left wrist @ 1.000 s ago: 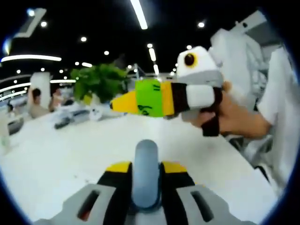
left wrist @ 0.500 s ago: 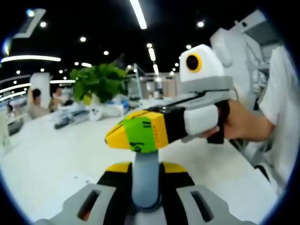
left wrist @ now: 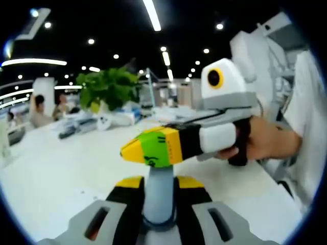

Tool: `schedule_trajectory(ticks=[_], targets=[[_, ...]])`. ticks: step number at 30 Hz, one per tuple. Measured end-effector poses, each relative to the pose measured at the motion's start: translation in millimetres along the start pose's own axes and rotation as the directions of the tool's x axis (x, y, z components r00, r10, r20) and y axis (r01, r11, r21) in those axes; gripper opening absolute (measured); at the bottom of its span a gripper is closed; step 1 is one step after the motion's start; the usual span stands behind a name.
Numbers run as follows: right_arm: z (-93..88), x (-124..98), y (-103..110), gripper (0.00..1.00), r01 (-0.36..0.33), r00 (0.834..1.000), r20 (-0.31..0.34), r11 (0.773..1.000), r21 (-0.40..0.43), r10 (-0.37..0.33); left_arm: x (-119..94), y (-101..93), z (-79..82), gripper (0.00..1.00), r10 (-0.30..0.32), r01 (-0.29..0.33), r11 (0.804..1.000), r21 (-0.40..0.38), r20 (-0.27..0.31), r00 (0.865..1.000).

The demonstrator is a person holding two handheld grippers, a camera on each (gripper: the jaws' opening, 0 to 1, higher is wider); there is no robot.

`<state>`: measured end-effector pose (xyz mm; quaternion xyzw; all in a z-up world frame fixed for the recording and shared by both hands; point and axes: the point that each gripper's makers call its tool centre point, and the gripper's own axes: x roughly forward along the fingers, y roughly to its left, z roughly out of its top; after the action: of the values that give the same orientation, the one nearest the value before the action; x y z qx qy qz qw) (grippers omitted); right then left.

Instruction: Pick up the paper insert the paper into the punch align the paper edges press the punch to punch holes

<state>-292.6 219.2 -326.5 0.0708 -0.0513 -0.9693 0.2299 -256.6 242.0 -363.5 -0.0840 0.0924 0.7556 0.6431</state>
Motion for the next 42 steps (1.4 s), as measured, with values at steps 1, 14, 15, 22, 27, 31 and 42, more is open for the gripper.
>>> schedule_trajectory(ticks=[1, 14, 15, 22, 27, 31, 42], targets=[[-4.2, 0, -2, 0.02, 0.009, 1.000, -0.010, 1.000, -0.003, -0.009, 0, 0.3, 0.0, 0.25, 0.001, -0.001, 1.000, 0.000, 0.000, 1.000], [-19.2, 0, -9, 0.01, 0.043, 0.997, -0.067, 0.999, -0.004, -0.043, 1, 1.8, -0.1, 0.25, 0.003, -0.003, 1.000, -0.006, -0.001, 1.000], [-19.6, 0, -8, 0.01, 0.045, 0.997, -0.068, 0.999, -0.004, -0.045, 1, 2.0, -0.2, 0.25, 0.003, -0.003, 1.000, -0.006, -0.001, 1.000], [-19.5, 0, -8, 0.02, 0.046, 0.997, -0.065, 0.999, -0.004, -0.046, 1, 2.5, -0.3, 0.25, 0.003, -0.003, 1.000, -0.006, -0.002, 1.000], [-17.2, -1, -5, 0.02, 0.044, 0.997, -0.057, 0.998, -0.037, -0.046, 1, 2.3, -0.4, 0.25, 0.003, -0.003, 1.000, -0.007, -0.002, 1.000], [-9.7, -2, -3, 0.02, 0.032, 0.998, -0.046, 0.998, -0.049, -0.035, 1, 2.1, -0.4, 0.25, 0.002, -0.002, 1.000, -0.006, -0.001, 1.000], [4.4, -1, 6, 0.03, 0.023, 0.999, -0.034, 0.993, -0.119, -0.027, 1, 1.8, -0.5, 0.25, 0.003, -0.003, 1.000, -0.005, -0.003, 1.000]])
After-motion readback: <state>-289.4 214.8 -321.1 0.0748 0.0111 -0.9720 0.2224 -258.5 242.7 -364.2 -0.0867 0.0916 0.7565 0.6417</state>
